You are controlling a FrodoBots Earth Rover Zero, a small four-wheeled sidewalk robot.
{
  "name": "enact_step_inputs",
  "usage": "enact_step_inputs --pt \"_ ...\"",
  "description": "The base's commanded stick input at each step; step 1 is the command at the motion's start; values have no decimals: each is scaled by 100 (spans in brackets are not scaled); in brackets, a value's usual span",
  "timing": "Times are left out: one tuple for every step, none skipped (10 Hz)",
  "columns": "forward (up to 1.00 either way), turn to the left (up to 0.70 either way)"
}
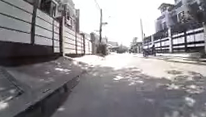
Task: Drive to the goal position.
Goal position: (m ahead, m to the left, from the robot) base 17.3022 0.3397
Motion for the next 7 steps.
enact_step_inputs --pt "100 0" --pt "100 0" --pt "100 0" --pt "100 -1" --pt "100 -1" --pt "100 -2" --pt "100 -2"
